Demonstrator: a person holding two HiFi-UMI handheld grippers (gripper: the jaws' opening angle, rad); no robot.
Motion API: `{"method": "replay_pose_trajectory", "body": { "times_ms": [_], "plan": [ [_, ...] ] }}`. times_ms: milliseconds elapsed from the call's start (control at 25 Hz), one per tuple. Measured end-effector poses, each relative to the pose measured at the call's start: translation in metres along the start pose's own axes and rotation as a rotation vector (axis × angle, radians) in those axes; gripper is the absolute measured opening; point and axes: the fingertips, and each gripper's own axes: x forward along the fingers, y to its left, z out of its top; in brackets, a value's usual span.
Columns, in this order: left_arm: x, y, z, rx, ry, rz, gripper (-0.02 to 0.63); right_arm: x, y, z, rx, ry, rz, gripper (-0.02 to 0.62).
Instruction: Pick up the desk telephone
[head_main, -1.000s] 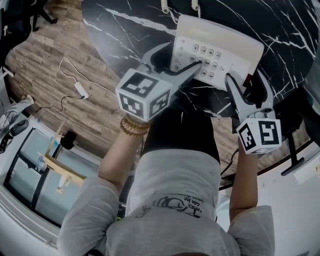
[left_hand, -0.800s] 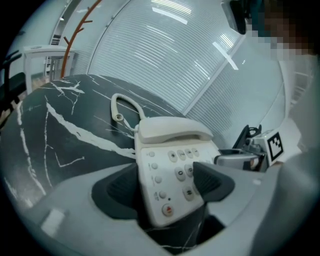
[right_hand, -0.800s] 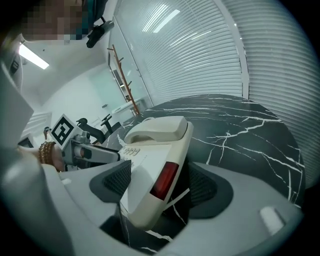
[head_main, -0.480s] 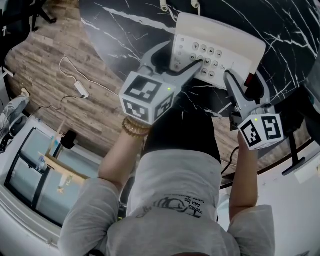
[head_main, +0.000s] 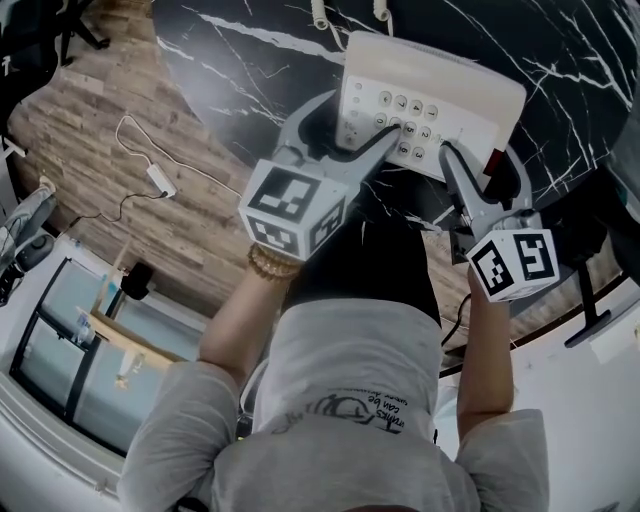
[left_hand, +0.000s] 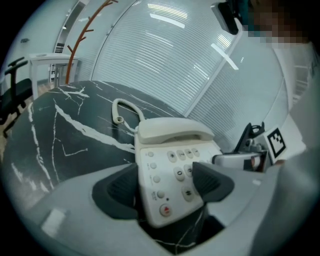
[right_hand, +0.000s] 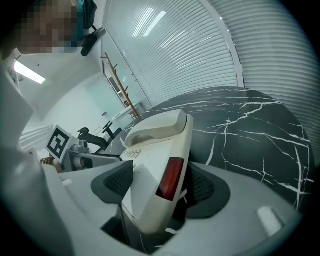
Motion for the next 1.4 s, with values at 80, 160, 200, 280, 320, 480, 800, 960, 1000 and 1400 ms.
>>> {"method": "replay_pose_trajectory", "body": {
  "times_ms": [80,160,200,280,320,480,800,960,1000,1400],
  "plan": [
    [-0.003,-0.003,0.000,0.008,0.002,0.006,0.341,-0.005,0.003,-0.001,0.002,0.007,-0.010,0.314],
    [-0.006,-0.007,0.004,0.008,-0.002,0.005,0.341,-0.010,0.006,0.001,0.010,0.000,-0.018,0.314],
    [-0.007,-0.008,0.007,0.007,-0.004,0.003,0.341,-0.012,0.007,0.003,0.017,-0.004,-0.021,0.314],
    [-0.011,-0.012,0.014,0.012,-0.008,0.004,0.341,-0.016,0.010,0.008,0.030,-0.010,-0.021,0.314],
    [-0.013,-0.014,0.017,0.017,-0.012,0.006,0.341,-0.018,0.011,0.011,0.031,-0.013,-0.020,0.314],
    [-0.023,-0.022,0.031,0.017,-0.037,0.013,0.341,-0.028,0.019,0.026,0.013,-0.026,-0.016,0.314],
    [-0.052,-0.045,0.070,0.047,-0.075,0.024,0.342,-0.054,0.041,0.064,-0.017,-0.064,-0.007,0.314],
    [-0.069,-0.061,0.094,0.057,-0.105,0.022,0.342,-0.072,0.055,0.089,-0.039,-0.092,-0.007,0.314],
    [-0.073,-0.066,0.100,0.061,-0.112,0.021,0.342,-0.077,0.058,0.096,-0.045,-0.099,-0.007,0.314],
    [-0.119,-0.106,0.159,0.125,-0.192,0.038,0.342,-0.123,0.092,0.152,-0.089,-0.162,-0.004,0.314]
  ]
}}
